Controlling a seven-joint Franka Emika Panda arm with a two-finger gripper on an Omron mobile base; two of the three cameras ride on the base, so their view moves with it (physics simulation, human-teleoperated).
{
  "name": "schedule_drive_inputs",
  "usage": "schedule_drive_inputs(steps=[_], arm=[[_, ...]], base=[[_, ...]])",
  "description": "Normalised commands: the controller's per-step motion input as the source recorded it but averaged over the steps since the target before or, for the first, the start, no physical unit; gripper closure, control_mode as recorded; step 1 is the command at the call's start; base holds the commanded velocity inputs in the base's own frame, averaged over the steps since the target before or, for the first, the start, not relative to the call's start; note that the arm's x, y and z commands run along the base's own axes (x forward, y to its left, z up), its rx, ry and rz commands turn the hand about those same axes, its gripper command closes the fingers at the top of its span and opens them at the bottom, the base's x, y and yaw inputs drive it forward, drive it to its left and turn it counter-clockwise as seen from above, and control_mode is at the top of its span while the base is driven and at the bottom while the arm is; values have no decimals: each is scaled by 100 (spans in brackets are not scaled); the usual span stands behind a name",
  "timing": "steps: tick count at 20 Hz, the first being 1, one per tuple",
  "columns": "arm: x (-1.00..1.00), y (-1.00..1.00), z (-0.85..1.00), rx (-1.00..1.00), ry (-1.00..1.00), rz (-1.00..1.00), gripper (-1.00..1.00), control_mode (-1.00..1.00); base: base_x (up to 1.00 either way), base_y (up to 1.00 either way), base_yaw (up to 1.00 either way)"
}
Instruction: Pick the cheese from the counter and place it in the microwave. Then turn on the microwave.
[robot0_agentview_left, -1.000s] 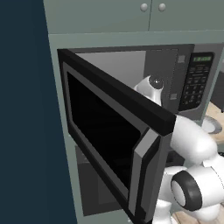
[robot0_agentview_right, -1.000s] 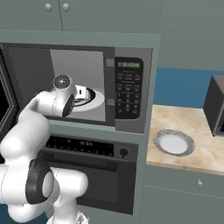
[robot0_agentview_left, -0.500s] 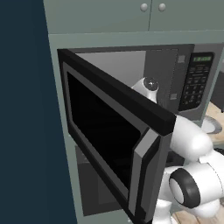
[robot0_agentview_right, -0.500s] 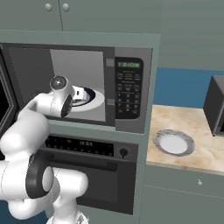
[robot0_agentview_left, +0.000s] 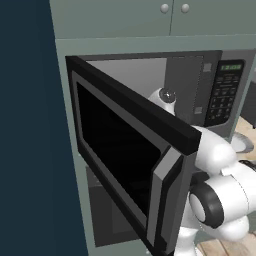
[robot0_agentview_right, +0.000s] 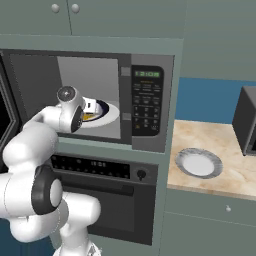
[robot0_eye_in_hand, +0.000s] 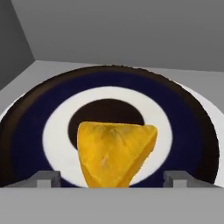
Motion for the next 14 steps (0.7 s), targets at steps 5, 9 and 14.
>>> schedule_drive_inputs(steps=[5, 9, 14], arm=[[-45, 0, 0, 0, 0, -4, -100, -100], [-64, 0, 13, 0, -5, -3, -100, -100], [-62, -2, 78, 2, -1, -5, -100, -100]], base=[[0, 0, 0], [0, 0, 0], [0, 0, 0]])
